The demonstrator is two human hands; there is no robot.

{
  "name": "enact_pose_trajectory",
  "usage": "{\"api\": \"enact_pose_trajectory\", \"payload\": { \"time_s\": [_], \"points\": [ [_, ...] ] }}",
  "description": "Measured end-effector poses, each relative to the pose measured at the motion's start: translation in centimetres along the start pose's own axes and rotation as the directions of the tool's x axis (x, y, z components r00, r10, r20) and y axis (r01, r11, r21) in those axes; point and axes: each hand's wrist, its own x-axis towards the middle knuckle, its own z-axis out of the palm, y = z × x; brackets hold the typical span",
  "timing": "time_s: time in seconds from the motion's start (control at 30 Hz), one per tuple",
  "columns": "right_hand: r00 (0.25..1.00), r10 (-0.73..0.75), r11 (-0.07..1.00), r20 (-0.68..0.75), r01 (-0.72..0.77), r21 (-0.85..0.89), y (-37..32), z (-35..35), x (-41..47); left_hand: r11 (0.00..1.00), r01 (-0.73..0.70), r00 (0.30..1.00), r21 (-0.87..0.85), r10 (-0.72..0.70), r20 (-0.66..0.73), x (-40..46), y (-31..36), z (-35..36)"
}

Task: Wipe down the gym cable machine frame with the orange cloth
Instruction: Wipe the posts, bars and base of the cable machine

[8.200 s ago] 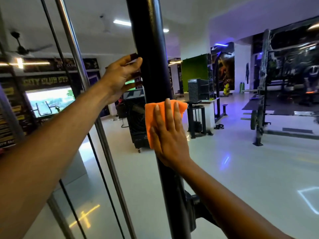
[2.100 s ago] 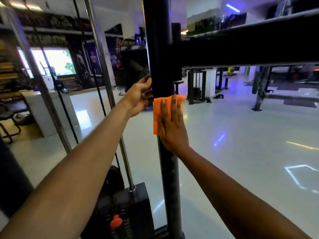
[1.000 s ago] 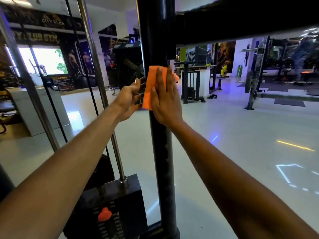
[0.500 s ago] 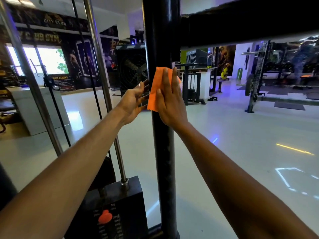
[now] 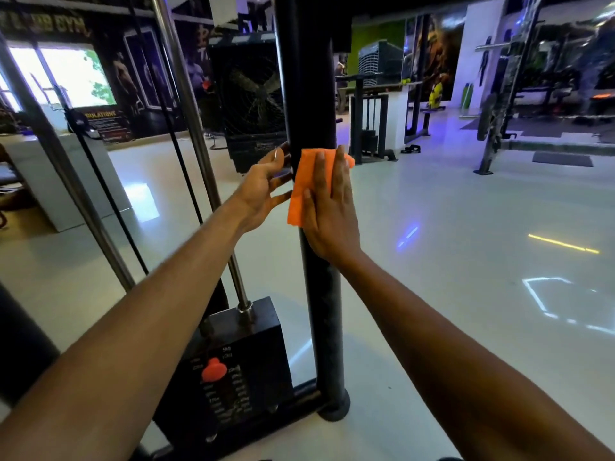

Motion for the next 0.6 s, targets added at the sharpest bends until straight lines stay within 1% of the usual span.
{"api": "enact_pose_trajectory", "payload": {
  "time_s": [0.1,0.2,0.27,0.47,0.53,0.6],
  "points": [
    [0.999,0.031,0.999,0.012,-0.031,-0.020,1.5,1.9,-3.5,1.000,-0.027,0.999,-0.001,0.027,-0.024,0.3,-1.1,0.2],
    [0.996,0.031,0.998,0.080,-0.027,-0.052,4.2,4.1,-10.0,1.000,0.000,1.000,-0.004,0.000,-0.029,0.2,-2.1,0.4],
    [0.995,0.037,0.998,0.092,-0.033,-0.049,5.1,4.8,-11.9,1.000,0.015,1.000,0.004,-0.015,-0.026,-0.2,-3.2,0.4],
    [0.992,0.107,0.994,-0.064,-0.107,0.004,2.6,5.7,-7.6,1.000,0.013,0.999,0.026,-0.012,-0.043,-1.2,-6.0,0.6],
    [0.991,0.106,0.994,-0.084,-0.106,0.005,3.5,6.7,-8.7,1.000,0.004,0.998,0.015,-0.003,-0.062,-1.1,-7.5,0.9],
    [0.991,0.122,0.992,-0.050,-0.123,-0.009,5.4,8.1,-12.2,1.000,-0.010,0.996,-0.012,0.009,-0.088,-1.2,-9.4,1.4]
  ]
}}
